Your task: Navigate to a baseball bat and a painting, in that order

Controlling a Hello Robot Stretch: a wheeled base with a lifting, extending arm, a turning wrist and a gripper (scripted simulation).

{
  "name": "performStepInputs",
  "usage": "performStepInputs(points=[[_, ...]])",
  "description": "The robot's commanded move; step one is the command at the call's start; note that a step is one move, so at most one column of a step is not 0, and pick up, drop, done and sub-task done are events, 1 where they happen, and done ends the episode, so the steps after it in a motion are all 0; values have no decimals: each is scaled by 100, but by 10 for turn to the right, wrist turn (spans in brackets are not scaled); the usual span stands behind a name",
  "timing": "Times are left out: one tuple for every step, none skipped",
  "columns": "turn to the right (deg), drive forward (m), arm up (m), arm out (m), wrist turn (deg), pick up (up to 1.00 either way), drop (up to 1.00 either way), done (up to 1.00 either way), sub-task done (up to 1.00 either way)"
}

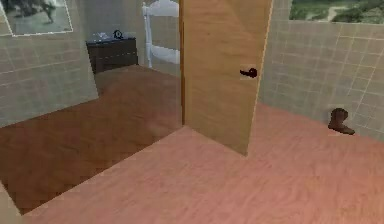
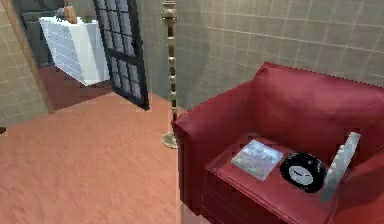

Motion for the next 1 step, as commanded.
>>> performStepInputs(points=[[420, 0, 0, 0, 0, 0, 0, 0, 0]])
